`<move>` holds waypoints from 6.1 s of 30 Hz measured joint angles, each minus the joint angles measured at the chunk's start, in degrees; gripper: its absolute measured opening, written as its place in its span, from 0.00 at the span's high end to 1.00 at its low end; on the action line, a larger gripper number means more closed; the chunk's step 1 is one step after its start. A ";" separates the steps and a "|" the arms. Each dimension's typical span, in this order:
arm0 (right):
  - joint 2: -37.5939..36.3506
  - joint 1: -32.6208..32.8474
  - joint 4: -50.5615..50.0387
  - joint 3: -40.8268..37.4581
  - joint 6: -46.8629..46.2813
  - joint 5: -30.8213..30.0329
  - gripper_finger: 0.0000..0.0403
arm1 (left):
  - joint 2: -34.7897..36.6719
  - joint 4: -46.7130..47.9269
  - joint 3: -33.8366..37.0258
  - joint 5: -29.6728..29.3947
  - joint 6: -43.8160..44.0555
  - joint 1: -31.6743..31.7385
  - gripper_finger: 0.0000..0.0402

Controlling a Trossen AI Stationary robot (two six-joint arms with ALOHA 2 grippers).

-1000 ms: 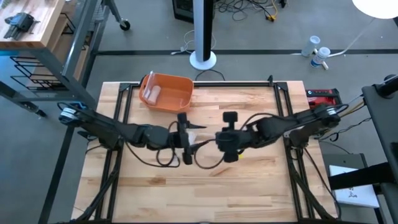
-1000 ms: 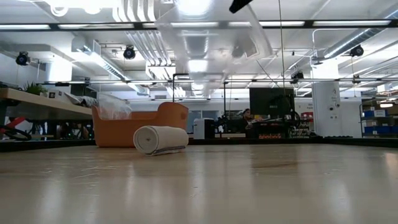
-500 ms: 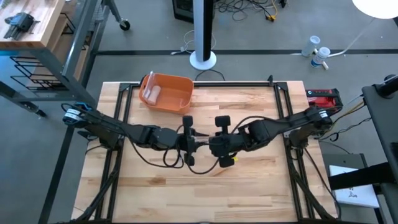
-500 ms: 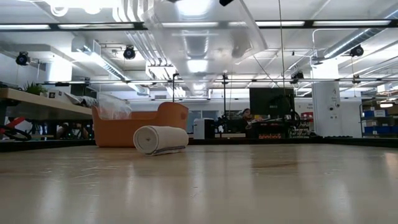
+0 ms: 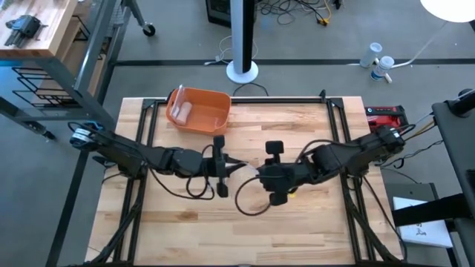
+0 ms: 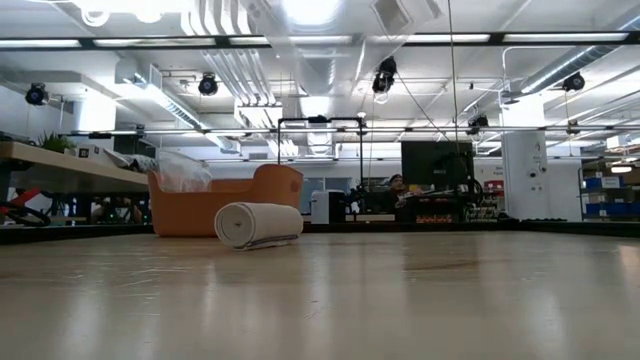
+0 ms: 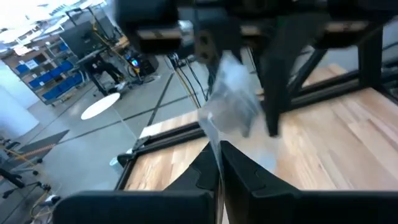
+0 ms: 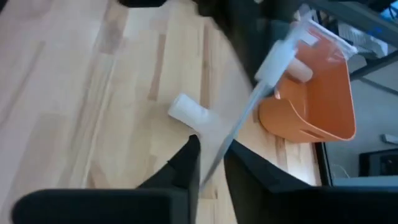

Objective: Roll bandage
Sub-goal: Open the transparent zip bag

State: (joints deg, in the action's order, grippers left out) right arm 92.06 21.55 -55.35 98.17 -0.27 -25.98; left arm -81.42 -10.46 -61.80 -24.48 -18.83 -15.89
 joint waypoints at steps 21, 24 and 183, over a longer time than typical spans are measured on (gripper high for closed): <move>-2.01 2.45 2.73 -7.45 -3.58 -4.00 1.00 | 2.80 6.03 0.11 2.38 0.95 -6.20 1.00; -2.00 2.31 -1.04 -7.04 -5.90 -0.15 1.00 | 2.22 6.48 0.11 2.57 1.38 -6.13 0.98; -2.70 7.57 16.89 -7.89 -6.27 -6.71 1.00 | 1.21 -5.01 -0.44 7.51 -2.25 -4.95 0.88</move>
State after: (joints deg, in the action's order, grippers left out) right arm 89.36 29.12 -38.46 90.28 -6.54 -32.69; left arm -80.20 -15.46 -62.24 -16.97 -21.08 -20.84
